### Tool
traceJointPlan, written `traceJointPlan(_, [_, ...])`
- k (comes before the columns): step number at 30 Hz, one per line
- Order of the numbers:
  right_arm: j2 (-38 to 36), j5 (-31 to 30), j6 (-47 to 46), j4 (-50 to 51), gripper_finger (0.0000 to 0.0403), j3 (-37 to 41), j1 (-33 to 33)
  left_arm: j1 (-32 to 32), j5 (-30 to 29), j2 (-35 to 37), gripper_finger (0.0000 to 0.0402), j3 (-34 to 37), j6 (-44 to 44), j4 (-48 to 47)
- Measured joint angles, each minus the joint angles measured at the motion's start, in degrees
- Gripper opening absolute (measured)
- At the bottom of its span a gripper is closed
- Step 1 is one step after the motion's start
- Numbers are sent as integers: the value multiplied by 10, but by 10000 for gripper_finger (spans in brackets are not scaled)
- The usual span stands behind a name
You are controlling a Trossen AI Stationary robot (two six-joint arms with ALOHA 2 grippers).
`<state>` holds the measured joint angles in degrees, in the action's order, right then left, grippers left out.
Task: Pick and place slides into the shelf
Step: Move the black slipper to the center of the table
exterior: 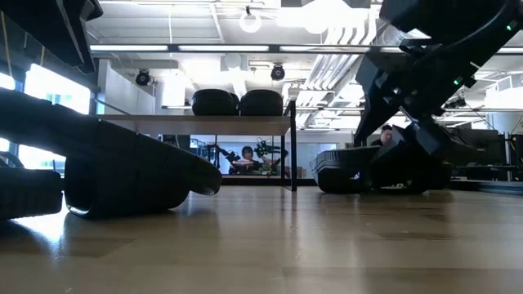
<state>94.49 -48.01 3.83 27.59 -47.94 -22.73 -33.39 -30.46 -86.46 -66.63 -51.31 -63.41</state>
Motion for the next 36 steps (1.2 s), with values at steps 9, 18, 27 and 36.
traceJointPlan(9, [1,-19,-26,2,220,0,33,0,-7,0,127,0,0,0])
traceJointPlan(18, [1,-31,-41,1,109,0,43,0,-7,0,127,0,-2,4])
traceJointPlan(27, [-25,-92,-137,79,65,-44,31,0,-7,0,127,0,-10,5])
traceJointPlan(36, [-31,-75,-353,359,62,-218,29,0,-22,0,127,0,-16,7])
